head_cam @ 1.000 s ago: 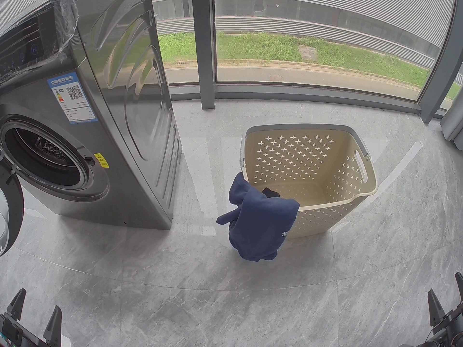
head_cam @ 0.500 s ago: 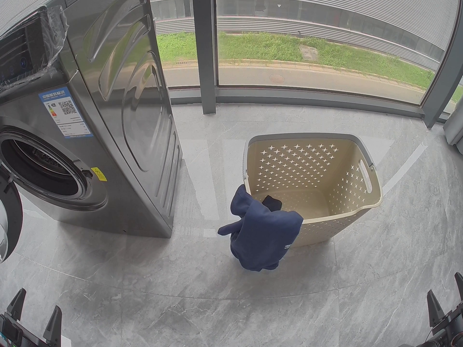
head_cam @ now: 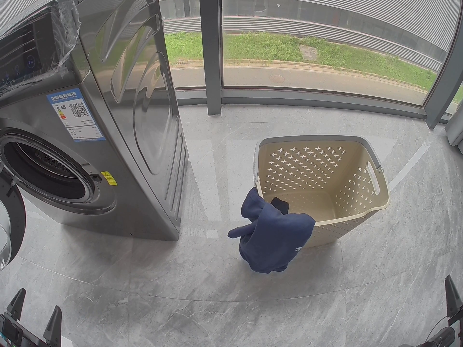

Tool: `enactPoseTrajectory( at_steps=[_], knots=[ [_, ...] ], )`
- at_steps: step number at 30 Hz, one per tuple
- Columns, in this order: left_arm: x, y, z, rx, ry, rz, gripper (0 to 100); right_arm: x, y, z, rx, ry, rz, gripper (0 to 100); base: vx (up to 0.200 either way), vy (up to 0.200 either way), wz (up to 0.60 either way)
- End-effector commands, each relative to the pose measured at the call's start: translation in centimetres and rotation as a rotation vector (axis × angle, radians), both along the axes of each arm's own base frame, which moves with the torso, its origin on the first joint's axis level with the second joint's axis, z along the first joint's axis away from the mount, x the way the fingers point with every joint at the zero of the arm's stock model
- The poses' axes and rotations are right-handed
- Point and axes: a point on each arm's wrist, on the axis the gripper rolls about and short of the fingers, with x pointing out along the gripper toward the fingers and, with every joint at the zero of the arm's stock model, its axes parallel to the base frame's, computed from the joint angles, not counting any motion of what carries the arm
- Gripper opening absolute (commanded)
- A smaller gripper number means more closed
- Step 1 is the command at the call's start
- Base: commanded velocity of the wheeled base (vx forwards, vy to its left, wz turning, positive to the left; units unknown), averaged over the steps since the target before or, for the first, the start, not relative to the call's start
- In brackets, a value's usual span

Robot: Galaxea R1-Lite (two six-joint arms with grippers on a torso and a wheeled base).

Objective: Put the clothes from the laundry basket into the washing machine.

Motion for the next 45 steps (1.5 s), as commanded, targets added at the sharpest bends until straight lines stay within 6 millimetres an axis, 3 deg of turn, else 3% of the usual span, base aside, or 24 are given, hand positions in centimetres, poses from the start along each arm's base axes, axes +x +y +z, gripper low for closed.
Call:
enactPoseTrajectory(
  at_steps=[1, 4, 8, 12, 19, 33, 45],
  knots=[
    [0.0, 0.0, -0.5, 0.000, 0.000, 0.002, 100, 4.3, 0.2, 2.2, 0.023, 0.306, 0.093, 100, 0.000, 0.000, 0.00],
    [0.0, 0.0, -0.5, -0.003, 0.000, 0.002, 100, 7.1, 0.4, 2.7, 0.051, 0.406, 0.136, 100, 0.000, 0.000, 0.00],
    [0.0, 0.0, -0.5, -0.006, 0.002, 0.002, 100, 12.4, 1.5, 2.7, 0.058, 0.493, 0.200, 100, 0.000, 0.000, 0.00],
    [0.0, 0.0, -0.5, -0.006, 0.002, 0.000, 100, 15.3, 3.0, 1.8, 0.087, 0.568, 0.255, 100, 0.000, 0.000, 0.00],
    [0.0, 0.0, -0.5, -0.009, 0.002, 0.000, 100, 17.7, 6.1, 0.6, 0.093, 0.614, 0.255, 100, 0.000, 0.000, 0.00],
    [0.0, 0.0, -0.5, -0.009, 0.002, 0.000, 100, 21.1, 8.7, -0.4, 0.109, 0.607, 0.264, 100, 0.000, 0.000, 0.00],
    [0.0, 0.0, -0.5, -0.009, 0.002, 0.000, 100, 25.1, 12.9, -3.9, 0.084, 0.586, 0.262, 100, 0.000, 0.000, 0.00]
  ],
)
